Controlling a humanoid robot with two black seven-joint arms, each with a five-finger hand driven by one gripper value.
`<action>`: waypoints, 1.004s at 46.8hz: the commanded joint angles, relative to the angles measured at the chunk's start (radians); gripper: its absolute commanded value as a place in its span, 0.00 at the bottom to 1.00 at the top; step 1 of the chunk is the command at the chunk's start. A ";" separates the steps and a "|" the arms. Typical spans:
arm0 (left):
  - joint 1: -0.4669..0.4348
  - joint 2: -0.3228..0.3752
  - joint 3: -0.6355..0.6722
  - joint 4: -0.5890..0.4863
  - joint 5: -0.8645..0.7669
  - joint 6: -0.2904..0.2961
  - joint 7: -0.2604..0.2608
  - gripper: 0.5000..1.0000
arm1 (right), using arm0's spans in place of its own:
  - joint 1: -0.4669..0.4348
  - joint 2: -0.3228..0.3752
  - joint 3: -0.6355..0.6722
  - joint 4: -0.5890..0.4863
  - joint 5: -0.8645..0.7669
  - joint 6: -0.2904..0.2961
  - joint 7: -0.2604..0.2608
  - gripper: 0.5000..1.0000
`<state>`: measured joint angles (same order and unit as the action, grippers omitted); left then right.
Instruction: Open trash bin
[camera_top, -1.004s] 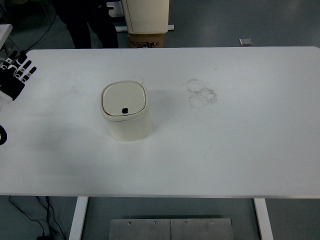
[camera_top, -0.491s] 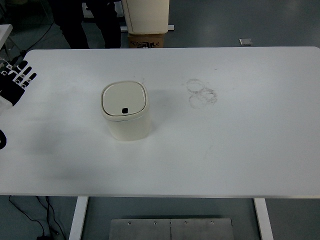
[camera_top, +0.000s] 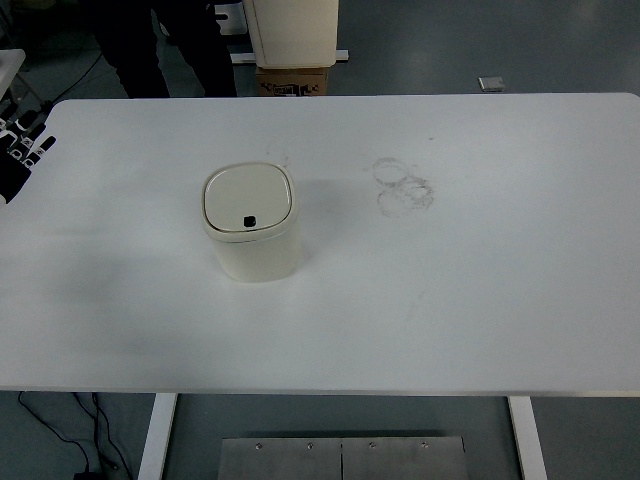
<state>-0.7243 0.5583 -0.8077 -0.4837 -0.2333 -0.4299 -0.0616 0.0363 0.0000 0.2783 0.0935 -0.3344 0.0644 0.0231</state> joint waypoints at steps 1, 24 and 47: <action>-0.003 0.026 0.010 -0.036 0.000 0.020 0.000 1.00 | 0.000 0.000 0.001 0.000 0.000 0.000 0.000 0.98; -0.204 0.232 0.396 -0.311 0.000 0.091 0.002 1.00 | 0.000 0.000 -0.001 0.000 0.000 0.000 0.000 0.98; -0.632 0.422 0.910 -0.694 0.071 -0.001 0.037 1.00 | -0.001 0.000 -0.001 0.000 0.000 0.000 0.000 0.98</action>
<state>-1.2986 0.9739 0.0411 -1.1431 -0.1921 -0.4124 -0.0344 0.0369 0.0000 0.2775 0.0935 -0.3344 0.0644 0.0227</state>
